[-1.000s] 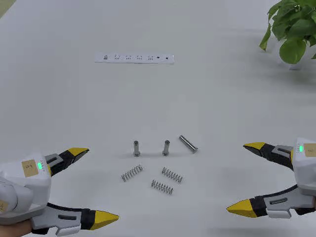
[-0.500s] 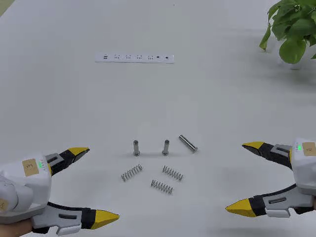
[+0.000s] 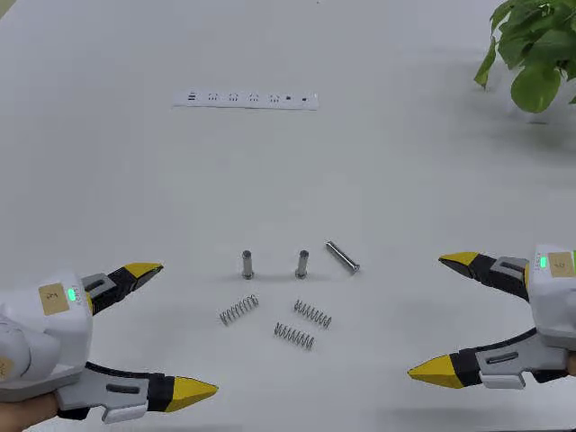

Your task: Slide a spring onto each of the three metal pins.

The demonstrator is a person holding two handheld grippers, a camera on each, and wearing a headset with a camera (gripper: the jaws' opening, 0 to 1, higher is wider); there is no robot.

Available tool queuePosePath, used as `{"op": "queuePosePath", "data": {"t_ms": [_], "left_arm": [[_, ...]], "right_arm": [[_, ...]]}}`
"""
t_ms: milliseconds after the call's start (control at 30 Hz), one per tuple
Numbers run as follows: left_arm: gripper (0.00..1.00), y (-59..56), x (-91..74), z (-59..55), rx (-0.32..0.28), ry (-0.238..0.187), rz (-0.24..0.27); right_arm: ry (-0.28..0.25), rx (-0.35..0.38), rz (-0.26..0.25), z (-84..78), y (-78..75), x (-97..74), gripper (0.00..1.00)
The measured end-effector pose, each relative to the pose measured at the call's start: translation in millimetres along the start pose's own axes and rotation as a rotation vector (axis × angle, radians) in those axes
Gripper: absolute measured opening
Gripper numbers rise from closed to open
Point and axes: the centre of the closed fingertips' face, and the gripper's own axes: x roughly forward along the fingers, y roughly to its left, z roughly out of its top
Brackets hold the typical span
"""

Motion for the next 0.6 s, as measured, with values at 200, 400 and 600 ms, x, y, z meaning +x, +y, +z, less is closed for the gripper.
{"op": "queuePosePath", "data": {"t_ms": [200, 400, 600], "left_arm": [[1.0, 2.2, 0.4, 1.0, -0.007, -0.009, 0.0], [1.0, 6.3, 0.8, 0.3, -0.015, -0.016, -0.001], [1.0, 8.7, 2.3, 2.9, -0.018, -0.027, 0.0]], "right_arm": [[0.009, 0.006, 0.003, 7.5, -5.5, 2.8, 0.89], [-0.002, 0.016, -0.005, 21.5, -19.8, 6.7, 0.87], [0.011, 0.04, -0.006, 33.1, -35.5, 13.9, 0.8]]}}
